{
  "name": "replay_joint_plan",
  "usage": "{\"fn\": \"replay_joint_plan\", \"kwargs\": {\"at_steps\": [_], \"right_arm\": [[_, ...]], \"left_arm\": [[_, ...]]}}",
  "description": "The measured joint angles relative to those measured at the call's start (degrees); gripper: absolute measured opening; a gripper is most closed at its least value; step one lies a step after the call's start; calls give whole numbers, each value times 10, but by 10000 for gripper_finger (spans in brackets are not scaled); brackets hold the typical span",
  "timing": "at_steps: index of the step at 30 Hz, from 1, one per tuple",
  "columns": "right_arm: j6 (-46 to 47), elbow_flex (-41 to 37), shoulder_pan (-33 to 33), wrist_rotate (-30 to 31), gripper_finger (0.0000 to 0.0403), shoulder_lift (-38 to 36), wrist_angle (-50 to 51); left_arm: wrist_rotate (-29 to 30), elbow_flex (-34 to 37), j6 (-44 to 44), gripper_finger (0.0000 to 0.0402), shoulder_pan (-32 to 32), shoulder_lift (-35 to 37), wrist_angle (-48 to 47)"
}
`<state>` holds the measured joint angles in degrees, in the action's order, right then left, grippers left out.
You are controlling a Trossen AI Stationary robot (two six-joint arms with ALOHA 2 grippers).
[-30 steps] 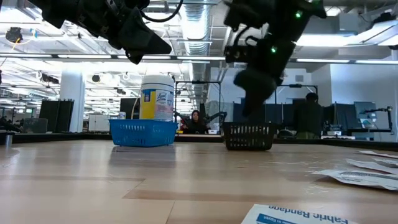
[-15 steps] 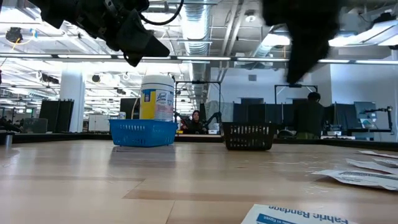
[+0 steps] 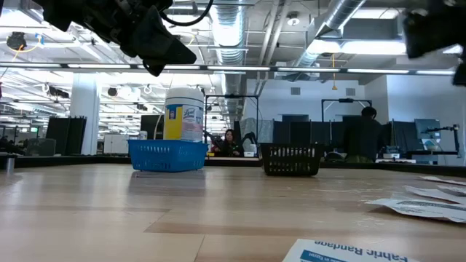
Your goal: Pick & Place First Aid Supplies
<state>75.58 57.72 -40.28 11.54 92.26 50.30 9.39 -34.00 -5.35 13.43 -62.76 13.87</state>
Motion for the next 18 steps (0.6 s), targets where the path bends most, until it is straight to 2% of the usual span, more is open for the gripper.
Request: {"fn": "replay_joint_plan", "kwargs": {"at_steps": [8,16,18], "right_arm": [[54,-76,-14,10,137,0,-48],[35,-133,9,17,138,-2,-177],[34,-140,10,21,135,-3,-184]], "left_arm": [[0,0,1,11,0,0,3],[0,0,2,11,0,0,5],[0,0,2,11,0,0,5]]}}
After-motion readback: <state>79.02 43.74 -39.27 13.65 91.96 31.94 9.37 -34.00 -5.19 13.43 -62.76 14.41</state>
